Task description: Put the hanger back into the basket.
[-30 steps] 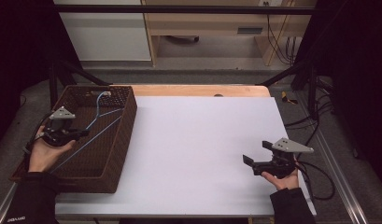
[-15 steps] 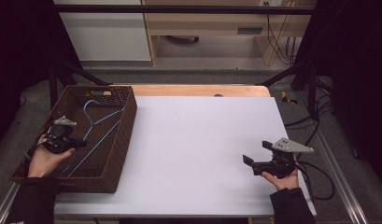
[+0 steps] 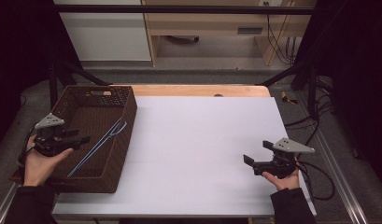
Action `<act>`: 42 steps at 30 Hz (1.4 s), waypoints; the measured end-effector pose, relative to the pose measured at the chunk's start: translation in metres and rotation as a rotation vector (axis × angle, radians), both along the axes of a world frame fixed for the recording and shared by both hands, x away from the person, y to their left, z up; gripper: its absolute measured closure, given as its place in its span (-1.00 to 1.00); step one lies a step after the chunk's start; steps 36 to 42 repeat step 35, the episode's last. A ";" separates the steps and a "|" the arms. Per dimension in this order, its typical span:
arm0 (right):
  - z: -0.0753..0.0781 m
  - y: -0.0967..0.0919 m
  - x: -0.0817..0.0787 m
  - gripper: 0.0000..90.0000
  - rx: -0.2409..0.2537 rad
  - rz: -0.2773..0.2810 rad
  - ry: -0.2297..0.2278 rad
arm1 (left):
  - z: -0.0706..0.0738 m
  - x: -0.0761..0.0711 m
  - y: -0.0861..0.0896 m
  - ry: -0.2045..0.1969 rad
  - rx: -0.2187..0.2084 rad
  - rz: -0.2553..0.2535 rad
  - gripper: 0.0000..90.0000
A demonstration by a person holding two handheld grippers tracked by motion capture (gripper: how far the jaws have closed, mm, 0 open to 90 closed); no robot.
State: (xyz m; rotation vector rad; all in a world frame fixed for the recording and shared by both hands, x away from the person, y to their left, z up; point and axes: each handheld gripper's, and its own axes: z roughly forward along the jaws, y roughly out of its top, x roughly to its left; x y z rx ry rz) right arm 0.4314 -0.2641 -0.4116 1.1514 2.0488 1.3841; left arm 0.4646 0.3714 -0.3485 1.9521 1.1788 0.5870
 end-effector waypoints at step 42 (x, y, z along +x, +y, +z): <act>0.004 -0.005 -0.004 -0.95 0.031 -0.005 -0.015 | -0.014 -0.051 -0.135 -0.185 -0.151 -0.285 -0.77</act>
